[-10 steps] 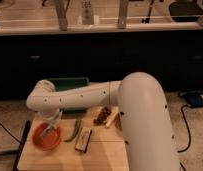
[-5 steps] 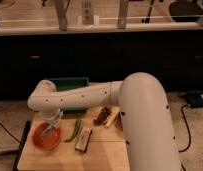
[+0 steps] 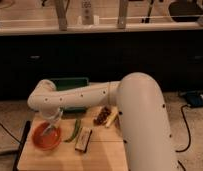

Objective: Wipe red bowl with towel

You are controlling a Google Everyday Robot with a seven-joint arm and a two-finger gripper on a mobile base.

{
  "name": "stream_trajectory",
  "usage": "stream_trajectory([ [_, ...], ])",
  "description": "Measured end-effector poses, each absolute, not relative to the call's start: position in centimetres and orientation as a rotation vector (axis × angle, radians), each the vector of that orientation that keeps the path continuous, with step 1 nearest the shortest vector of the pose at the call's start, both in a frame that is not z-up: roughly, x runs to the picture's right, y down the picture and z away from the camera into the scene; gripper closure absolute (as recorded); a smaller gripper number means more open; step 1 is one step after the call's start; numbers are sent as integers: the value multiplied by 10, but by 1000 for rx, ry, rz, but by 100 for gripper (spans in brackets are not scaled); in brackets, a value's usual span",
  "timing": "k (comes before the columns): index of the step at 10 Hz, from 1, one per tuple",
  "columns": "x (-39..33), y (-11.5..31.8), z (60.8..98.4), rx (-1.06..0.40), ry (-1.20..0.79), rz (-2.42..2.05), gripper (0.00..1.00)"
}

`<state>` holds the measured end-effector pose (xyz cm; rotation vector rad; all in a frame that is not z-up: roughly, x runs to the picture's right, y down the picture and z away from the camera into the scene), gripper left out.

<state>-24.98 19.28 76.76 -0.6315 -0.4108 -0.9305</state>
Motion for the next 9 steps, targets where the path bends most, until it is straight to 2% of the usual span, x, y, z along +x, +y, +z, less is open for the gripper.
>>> stream_trajectory([
  [6,-308,186,771,-565,-504,-1167,100],
  [9,-332,197,770,-572,-563,-1296,100],
])
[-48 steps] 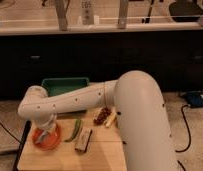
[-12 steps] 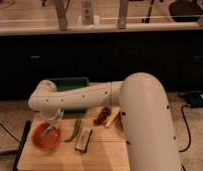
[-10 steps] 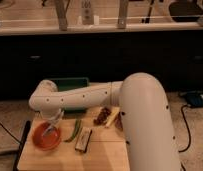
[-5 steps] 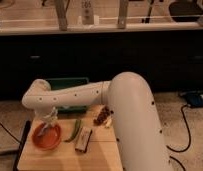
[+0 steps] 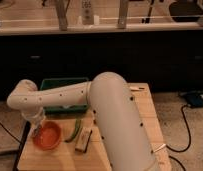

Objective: Wipe red bowl with towel

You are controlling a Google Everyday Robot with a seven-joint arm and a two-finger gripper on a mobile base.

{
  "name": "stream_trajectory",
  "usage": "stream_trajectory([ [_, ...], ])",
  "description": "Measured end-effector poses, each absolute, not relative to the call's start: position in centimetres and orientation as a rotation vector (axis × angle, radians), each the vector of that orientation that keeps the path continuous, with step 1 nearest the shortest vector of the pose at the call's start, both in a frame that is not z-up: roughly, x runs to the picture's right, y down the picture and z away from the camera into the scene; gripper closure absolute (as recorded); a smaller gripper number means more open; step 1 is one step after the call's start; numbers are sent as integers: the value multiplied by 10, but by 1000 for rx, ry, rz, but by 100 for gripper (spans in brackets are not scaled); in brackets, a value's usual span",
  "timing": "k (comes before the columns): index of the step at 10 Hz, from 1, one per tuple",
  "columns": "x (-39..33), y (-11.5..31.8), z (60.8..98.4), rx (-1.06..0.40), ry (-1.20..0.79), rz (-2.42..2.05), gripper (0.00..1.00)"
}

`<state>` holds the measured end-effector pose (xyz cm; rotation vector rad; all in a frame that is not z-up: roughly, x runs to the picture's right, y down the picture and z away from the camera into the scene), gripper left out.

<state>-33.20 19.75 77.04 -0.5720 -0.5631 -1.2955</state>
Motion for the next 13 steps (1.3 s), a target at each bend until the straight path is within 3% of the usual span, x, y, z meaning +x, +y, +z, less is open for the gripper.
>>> stream_trajectory([
  [7,-305,254,737,-604,-615,-1405,100],
  [13,-246,241,750,-593,-557,-1282,100],
])
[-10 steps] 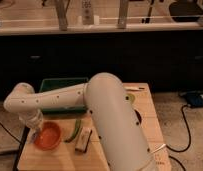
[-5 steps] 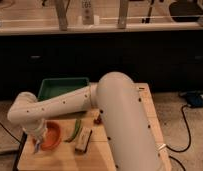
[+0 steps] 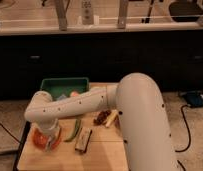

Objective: Wipe red bowl with towel

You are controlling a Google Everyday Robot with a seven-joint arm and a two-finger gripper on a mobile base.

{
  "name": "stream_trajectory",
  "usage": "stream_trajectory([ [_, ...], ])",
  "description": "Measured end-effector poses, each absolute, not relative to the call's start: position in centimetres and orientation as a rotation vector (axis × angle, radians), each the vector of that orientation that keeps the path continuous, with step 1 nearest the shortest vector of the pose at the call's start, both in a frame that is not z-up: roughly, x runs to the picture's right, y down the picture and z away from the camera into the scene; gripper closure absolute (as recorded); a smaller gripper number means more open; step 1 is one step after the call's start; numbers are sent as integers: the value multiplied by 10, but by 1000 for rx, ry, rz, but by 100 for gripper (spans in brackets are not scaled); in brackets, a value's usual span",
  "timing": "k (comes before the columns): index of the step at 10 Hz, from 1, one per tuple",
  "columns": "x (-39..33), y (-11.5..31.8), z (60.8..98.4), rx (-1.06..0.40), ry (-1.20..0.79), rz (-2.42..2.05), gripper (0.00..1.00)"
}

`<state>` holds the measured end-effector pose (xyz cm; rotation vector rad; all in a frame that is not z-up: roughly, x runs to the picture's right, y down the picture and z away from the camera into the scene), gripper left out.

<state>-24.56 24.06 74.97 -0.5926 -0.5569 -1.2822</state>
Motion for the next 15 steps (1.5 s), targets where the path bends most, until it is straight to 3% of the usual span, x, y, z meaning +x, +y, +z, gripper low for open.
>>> stream_trajectory([
  [3,-247,214,766,-582,-526,-1259,100],
  [7,-299,210,771,-601,-541,-1363,100],
  [11,-334,249,755,-631,-601,-1504,100],
  [15,-290,266,743,-645,-598,-1467,100],
])
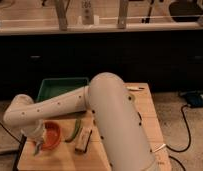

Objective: Wipe red bowl with towel

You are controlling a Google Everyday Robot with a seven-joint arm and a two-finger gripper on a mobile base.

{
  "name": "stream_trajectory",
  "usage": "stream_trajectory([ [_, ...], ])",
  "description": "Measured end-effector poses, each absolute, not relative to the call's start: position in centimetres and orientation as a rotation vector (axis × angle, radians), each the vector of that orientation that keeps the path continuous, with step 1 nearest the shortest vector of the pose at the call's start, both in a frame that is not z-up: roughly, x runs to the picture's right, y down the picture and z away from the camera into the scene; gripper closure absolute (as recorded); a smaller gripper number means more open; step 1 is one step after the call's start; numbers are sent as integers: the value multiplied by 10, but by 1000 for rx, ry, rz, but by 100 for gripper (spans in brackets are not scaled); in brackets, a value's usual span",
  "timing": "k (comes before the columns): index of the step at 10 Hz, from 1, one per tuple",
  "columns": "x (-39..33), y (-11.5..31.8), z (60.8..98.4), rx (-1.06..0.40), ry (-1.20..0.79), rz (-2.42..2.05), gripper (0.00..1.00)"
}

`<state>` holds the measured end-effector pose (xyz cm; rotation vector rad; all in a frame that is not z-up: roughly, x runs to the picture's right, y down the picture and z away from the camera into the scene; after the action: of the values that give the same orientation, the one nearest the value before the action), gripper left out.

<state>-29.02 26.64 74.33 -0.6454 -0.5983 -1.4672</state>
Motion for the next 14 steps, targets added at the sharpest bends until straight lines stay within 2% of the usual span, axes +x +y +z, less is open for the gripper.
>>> stream_trajectory([
  [3,-247,263,746,-647,-566,-1371,100],
  [6,-234,239,766,-634,-528,-1288,100],
  [10,-284,220,774,-611,-536,-1322,100],
  [14,-339,238,768,-616,-587,-1454,100],
])
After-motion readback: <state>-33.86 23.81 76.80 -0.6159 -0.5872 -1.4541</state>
